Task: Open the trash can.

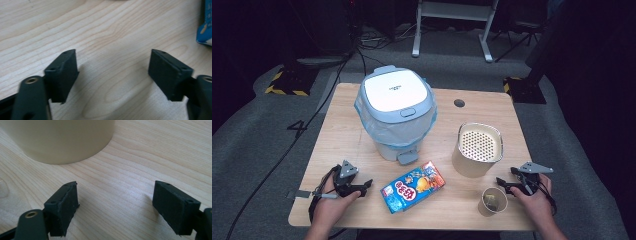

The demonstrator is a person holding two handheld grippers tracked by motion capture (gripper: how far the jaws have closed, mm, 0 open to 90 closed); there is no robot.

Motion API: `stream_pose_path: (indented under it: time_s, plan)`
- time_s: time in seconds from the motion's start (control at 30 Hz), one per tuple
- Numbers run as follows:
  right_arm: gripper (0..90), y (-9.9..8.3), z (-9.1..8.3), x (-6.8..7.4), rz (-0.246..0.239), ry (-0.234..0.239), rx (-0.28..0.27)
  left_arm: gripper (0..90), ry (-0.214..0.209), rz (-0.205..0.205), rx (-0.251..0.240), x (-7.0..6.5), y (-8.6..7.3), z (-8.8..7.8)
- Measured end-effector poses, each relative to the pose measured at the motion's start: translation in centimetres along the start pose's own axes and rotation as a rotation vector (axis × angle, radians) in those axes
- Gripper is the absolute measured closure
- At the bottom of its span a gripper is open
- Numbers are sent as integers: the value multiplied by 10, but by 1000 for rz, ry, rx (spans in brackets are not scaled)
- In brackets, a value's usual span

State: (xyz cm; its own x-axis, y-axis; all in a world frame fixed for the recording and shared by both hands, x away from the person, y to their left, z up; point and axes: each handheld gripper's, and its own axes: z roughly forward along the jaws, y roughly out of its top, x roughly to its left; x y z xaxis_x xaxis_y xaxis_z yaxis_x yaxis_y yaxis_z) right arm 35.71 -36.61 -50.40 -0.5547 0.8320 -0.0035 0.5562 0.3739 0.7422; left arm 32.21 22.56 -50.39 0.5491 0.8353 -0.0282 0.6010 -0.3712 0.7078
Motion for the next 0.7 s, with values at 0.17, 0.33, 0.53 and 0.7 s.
stream_pose_path:
  time_s: [0.17,0.33,0.53,0.7]
  plan:
    - [207,0,0,0,0,1,0,436,-30,16,21,6,1,-5]
    - [207,0,0,0,0,1,0,488,-73,22,28,10,8,-11]
    - [207,0,0,0,0,0,0,545,-113,63,-19,13,22,-24]
    - [207,0,0,0,0,1,0,592,-204,60,-45,13,38,-37]
